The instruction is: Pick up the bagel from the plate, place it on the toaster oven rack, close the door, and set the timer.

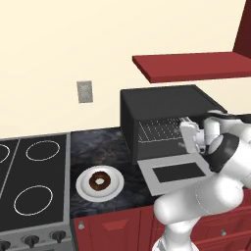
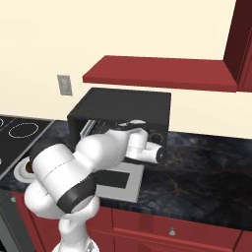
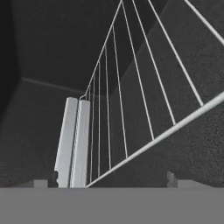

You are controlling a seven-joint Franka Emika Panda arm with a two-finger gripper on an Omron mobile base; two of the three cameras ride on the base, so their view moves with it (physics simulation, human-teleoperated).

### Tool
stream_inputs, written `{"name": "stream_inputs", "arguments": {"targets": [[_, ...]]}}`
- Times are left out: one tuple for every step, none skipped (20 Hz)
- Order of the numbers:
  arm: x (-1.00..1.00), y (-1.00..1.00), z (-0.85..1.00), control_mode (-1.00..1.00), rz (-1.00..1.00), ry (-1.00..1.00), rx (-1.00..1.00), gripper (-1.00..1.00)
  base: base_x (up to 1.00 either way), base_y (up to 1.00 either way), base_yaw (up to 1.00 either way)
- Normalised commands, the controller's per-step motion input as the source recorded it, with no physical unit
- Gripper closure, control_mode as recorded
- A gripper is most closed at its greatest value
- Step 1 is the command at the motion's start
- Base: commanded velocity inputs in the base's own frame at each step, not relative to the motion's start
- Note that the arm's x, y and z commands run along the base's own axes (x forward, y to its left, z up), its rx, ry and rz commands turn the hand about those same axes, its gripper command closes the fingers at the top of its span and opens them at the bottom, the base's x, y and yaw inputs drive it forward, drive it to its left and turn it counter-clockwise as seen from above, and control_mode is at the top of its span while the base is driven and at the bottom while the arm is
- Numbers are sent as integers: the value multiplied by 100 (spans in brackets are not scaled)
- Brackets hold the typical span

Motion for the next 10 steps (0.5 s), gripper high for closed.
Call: {"name": "stream_inputs", "arguments": {"targets": [[40, 0, -29, -100, 0, 0, 0, -100, 0, 0, 0], [36, 0, -33, -100, 0, 0, 0, -100, 0, 0, 0], [31, 0, -40, -100, -1, 0, 0, -100, 0, 0, 0], [29, 0, -44, -100, 0, 0, 0, -100, 0, 0, 0], [29, 0, -41, -100, 0, 0, 0, -100, 0, 0, 0], [30, 0, -36, -100, 0, 0, 0, -100, 0, 0, 0], [31, 0, -36, -100, 0, 0, 0, -100, 0, 0, 0], [35, 0, -34, -100, 0, 0, 0, -100, 0, 0, 0], [36, 0, -31, -100, 0, 0, 0, -100, 0, 0, 0], [39, 0, -29, -100, 0, 0, 0, -100, 0, 0, 0]]}}
